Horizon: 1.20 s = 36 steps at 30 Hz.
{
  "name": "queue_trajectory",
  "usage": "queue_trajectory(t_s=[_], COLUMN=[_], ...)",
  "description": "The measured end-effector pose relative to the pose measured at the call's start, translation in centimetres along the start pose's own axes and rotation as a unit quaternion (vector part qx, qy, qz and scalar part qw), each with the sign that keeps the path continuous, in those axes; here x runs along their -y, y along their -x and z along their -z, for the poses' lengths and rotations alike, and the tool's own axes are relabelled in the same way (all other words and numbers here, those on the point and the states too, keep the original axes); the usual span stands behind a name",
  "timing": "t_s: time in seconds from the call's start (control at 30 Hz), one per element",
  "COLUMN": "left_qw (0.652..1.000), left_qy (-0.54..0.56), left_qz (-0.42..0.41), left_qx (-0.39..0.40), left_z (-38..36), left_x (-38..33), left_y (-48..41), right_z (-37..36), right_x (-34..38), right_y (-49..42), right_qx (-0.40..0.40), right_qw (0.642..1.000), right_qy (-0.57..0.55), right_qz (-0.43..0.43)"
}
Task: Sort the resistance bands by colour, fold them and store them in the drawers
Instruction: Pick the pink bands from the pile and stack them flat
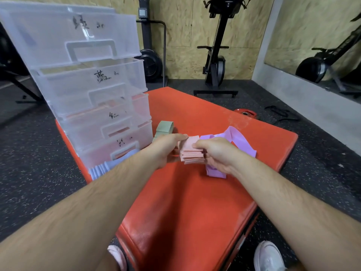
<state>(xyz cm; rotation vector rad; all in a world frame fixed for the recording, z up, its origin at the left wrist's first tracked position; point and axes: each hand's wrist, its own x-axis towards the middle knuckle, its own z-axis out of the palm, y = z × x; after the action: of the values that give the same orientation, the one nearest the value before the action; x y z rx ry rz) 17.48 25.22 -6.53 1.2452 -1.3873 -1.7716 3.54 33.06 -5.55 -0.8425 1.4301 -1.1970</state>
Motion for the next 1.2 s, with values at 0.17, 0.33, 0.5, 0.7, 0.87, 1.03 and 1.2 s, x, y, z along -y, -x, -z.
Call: queue_trajectory(t_s=[0.17,0.33,0.5,0.7,0.87,1.03,1.2], left_qw=[0.998,0.984,0.933,0.869,0.869,0.864,0.823], left_qy=[-0.006,-0.081,-0.321,-0.453,-0.440,-0.421,-0.503], left_qz=[-0.051,-0.126,-0.132,-0.172,-0.203,-0.243,-0.235], left_qx=[-0.036,-0.094,-0.098,-0.102,-0.102,-0.129,-0.122], left_z=[0.3,0.9,1.2,1.1,1.0,1.8,2.8], left_x=[-0.8,-1.5,0.7,1.0,0.9,0.5,1.1], left_y=[-1.9,-4.0,-4.8,-4.3,-3.7,-4.0,-4.6], right_z=[-0.9,-1.7,-3.0,-3.5,-3.4,-3.9,-4.5], right_x=[0.7,0.3,-3.2,-3.5,-3.0,-2.6,-5.1], right_y=[-2.7,-6.8,-9.2,-9.4,-8.3,-8.9,-10.8], right_qx=[-0.051,-0.084,-0.090,-0.143,-0.112,-0.057,-0.053], right_qw=[0.998,0.995,0.992,0.981,0.993,0.994,0.995], right_qy=[0.014,0.022,0.083,0.128,0.024,-0.039,0.079], right_qz=[0.017,0.043,0.019,-0.023,0.003,0.083,0.017])
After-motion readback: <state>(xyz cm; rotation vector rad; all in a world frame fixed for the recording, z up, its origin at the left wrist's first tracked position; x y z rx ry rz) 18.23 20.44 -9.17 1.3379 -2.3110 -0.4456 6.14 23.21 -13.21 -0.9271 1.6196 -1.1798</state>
